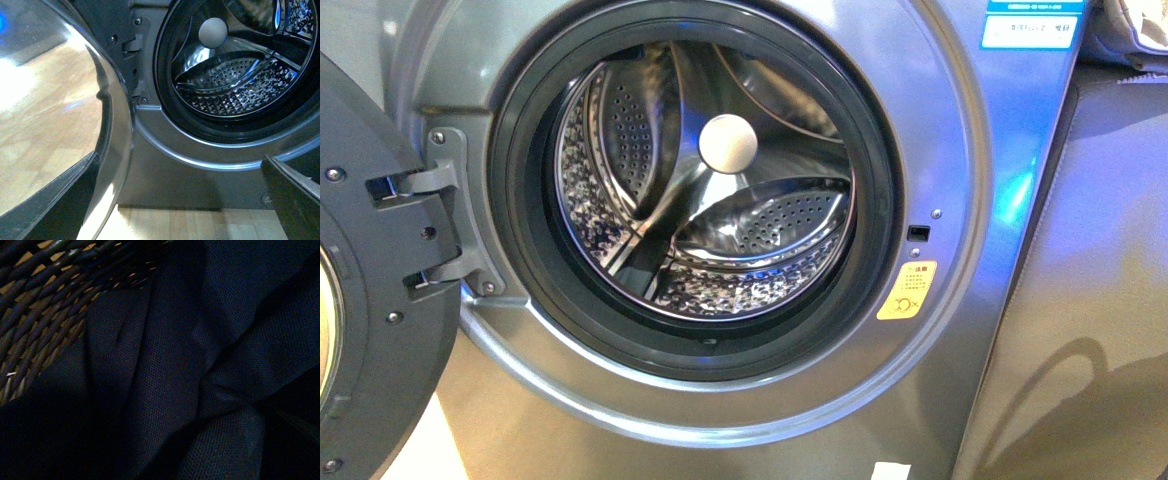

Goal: Put clothes into washing machine

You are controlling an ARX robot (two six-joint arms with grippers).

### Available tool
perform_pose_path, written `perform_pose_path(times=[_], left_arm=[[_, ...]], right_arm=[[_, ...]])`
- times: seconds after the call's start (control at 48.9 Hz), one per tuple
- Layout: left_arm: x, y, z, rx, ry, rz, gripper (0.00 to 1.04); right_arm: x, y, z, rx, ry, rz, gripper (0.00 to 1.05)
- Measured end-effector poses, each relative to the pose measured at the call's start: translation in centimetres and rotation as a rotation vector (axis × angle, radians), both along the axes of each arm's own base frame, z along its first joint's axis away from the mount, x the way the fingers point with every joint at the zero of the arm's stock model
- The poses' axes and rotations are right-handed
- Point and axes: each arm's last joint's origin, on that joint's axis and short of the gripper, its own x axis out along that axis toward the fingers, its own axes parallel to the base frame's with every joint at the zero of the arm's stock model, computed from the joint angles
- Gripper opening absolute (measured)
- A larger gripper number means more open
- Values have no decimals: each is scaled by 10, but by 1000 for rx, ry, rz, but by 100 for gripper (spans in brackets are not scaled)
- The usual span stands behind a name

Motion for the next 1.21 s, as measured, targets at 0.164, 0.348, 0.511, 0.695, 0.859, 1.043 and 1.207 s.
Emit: perform_pose_path(times=[0.164,0.348,0.511,0.695,0.859,1.043,1.207], left_arm=[[0,0,0,0,0,0,98],[0,0,0,0,0,0,98],[0,0,0,0,0,0,98],[0,0,0,0,0,0,98],[0,0,0,0,-1,0,98],[0,0,0,0,-1,0,98],[0,0,0,0,-1,0,98]], right_arm=[[0,0,-14,-8,-2,-4,97],[1,0,-31,-25,7,-4,97],[4,-1,-44,-38,14,-4,97],[6,-3,-51,-37,21,-5,97],[4,-4,-54,-40,30,-20,84],[-4,-10,-52,-26,0,-49,54],[-7,-9,-37,-22,-73,-56,33]])
